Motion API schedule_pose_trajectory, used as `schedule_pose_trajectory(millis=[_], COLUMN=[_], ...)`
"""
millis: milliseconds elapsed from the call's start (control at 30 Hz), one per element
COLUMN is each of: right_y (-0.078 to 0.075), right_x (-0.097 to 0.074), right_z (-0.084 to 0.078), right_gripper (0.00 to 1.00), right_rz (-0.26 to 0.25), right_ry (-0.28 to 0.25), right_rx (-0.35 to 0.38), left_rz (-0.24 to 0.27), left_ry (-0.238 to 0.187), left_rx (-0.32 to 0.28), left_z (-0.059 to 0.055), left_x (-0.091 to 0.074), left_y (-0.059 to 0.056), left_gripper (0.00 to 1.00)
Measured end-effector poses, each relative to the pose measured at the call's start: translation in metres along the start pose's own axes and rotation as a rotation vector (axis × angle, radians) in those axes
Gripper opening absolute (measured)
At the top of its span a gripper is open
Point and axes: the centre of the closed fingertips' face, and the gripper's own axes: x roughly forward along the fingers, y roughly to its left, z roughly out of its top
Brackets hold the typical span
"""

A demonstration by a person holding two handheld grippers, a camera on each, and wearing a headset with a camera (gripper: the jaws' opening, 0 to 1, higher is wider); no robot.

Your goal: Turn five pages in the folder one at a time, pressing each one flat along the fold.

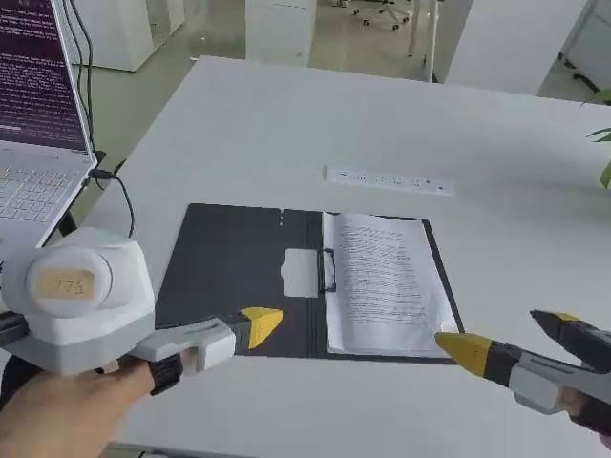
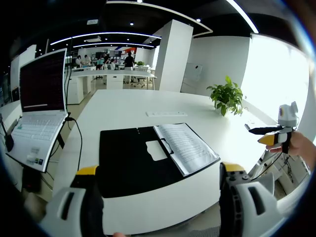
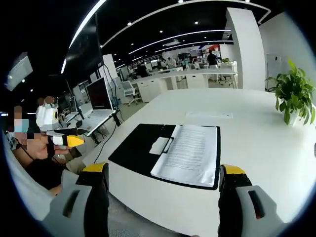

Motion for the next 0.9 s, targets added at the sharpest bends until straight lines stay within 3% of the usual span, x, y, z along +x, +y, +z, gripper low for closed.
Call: schedule_pose_trajectory(millis=[200,633,900], right_y=[-0.002,-0.006,-0.008], right_x=[-0.001,-0.008,-0.011], right_z=[-0.001,-0.003,-0.003], right_gripper=[0.91,0.91,0.91], right_rz=[-0.004,-0.014,-0.02], right_ry=[0.004,0.0,-0.005], right_rx=[-0.002,0.001,0.004], left_rz=[0.002,0.003,0.005], left_ry=[0.022,0.027,0.013], left_rx=[0.015,0.006,0.0], left_z=[-0.005,-0.009,-0.006], left_x=[0.002,0.001,0.001], left_y=[0.001,0.002,0.003], left_gripper=[0.98,0.96,0.96])
